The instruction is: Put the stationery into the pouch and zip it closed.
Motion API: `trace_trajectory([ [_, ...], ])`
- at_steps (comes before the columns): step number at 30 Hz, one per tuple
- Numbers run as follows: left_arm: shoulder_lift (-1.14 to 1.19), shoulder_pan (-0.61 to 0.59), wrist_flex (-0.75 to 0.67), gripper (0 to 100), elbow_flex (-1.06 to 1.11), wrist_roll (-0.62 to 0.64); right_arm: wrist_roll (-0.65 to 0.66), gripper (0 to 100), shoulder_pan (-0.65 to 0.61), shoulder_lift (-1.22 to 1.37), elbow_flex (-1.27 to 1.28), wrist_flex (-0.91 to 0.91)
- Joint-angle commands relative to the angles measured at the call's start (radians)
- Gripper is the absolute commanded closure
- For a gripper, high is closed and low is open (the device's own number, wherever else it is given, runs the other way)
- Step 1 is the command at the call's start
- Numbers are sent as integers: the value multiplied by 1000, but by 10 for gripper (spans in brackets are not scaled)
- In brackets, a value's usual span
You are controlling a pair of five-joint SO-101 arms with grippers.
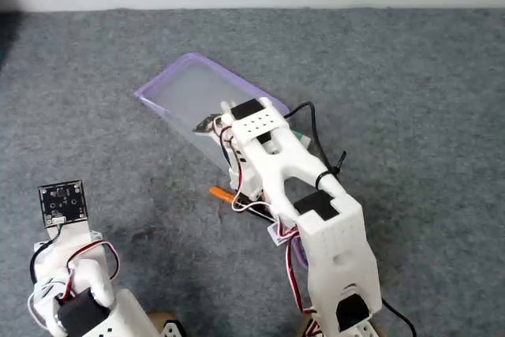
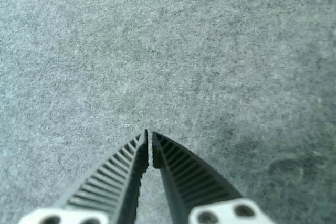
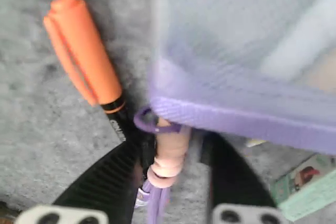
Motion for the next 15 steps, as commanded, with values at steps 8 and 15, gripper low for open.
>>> trace_trajectory([
  [8, -9, 3, -2, 985, -58, 46, -11, 989, -4, -125, -87, 64],
  [15, -2, 9, 5, 985, -191, 55, -12, 989, -2, -418, -97, 182],
])
